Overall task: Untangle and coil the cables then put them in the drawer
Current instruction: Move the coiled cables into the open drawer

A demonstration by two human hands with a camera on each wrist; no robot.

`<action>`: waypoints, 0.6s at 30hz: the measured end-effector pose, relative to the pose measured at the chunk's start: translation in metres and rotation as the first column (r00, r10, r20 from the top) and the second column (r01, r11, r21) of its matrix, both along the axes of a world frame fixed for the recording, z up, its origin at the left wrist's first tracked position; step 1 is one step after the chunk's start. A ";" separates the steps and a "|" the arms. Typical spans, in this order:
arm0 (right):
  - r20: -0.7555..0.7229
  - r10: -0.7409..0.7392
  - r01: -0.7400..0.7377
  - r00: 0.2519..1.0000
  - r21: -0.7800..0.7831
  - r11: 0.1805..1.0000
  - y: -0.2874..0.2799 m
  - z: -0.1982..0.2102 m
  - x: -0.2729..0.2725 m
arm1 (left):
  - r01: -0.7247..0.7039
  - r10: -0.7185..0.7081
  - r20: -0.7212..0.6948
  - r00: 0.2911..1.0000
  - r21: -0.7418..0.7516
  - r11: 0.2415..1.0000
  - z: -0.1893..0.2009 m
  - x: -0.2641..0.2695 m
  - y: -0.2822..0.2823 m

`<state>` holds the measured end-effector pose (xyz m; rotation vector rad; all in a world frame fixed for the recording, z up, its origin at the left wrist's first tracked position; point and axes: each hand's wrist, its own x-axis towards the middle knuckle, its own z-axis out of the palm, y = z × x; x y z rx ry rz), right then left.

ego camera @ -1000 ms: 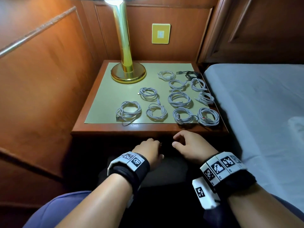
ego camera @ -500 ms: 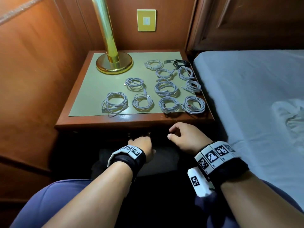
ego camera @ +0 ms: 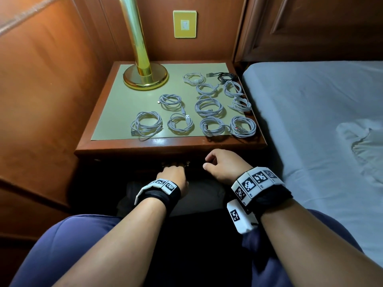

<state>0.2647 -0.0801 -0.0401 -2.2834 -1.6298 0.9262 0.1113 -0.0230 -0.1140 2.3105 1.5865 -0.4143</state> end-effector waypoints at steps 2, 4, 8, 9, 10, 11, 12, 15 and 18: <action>0.014 0.007 -0.007 1.000 -0.007 1.000 0.001 -0.001 -0.004 | -0.005 0.005 0.018 1.000 -0.002 1.000 -0.002 -0.002 -0.003; 0.025 0.016 -0.016 1.000 -0.020 1.000 0.001 -0.003 -0.007 | -0.002 0.002 0.023 1.000 -0.004 1.000 -0.005 -0.004 -0.007; 0.049 0.021 -0.019 0.999 -0.050 0.999 0.003 -0.008 -0.013 | 0.003 -0.003 0.045 0.999 -0.005 1.000 -0.008 -0.009 -0.011; 0.056 0.016 -0.013 0.998 -0.053 0.998 0.003 -0.009 -0.014 | 0.004 -0.004 0.049 0.999 -0.003 1.000 -0.008 -0.010 -0.012; 0.059 0.010 -0.007 0.998 -0.053 0.999 0.004 -0.010 -0.015 | 0.006 -0.005 0.052 0.999 -0.004 1.000 -0.009 -0.012 -0.013; 0.059 0.005 -0.002 0.998 -0.050 0.999 0.004 -0.011 -0.016 | 0.008 -0.008 0.056 0.998 -0.007 1.000 -0.009 -0.013 -0.015; 0.056 -0.001 0.004 0.998 -0.046 0.999 0.004 -0.011 -0.017 | 0.009 -0.008 0.056 0.998 -0.013 1.000 -0.010 -0.014 -0.017; 0.063 -0.022 0.024 0.998 -0.036 0.999 0.006 -0.012 -0.019 | 0.015 -0.014 0.048 0.999 -0.028 1.000 -0.011 -0.017 -0.022; 0.107 -0.028 0.032 0.994 -0.040 0.999 0.008 -0.017 -0.022 | 0.027 -0.024 0.049 0.999 -0.061 0.998 -0.006 -0.019 -0.022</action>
